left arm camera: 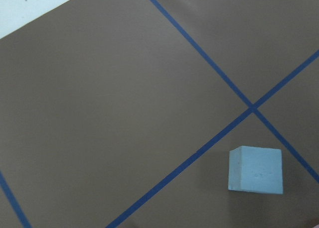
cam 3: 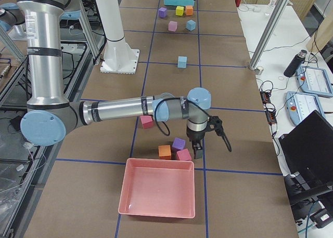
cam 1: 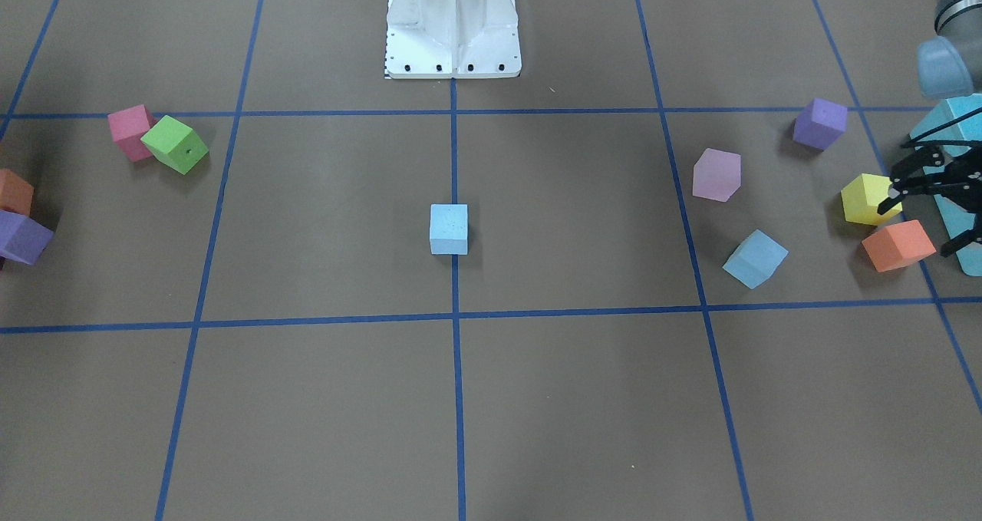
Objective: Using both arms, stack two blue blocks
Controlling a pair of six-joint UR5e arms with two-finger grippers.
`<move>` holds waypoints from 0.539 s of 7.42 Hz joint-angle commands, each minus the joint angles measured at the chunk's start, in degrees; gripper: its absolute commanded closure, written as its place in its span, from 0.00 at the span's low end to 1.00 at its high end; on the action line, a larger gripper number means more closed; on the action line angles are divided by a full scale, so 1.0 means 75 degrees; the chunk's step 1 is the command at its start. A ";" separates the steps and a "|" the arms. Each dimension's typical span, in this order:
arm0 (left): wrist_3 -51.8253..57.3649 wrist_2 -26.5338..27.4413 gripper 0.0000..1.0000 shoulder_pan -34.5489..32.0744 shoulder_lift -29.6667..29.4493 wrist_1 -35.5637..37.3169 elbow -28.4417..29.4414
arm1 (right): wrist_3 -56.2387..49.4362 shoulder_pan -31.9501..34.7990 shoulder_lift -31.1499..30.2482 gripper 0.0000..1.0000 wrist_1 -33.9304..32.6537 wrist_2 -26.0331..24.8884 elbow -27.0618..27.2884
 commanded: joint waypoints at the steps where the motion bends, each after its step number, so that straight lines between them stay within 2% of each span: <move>1: -0.0041 0.0009 0.02 0.0524 -0.0361 -0.0014 0.0263 | -0.0055 0.0443 -0.0883 0.00 0.0598 0.0219 -0.0054; 4: -0.0145 0.0021 0.02 0.0992 -0.0516 -0.0026 0.0535 | -0.0055 0.0443 -0.1318 0.00 0.0632 0.0080 -0.0172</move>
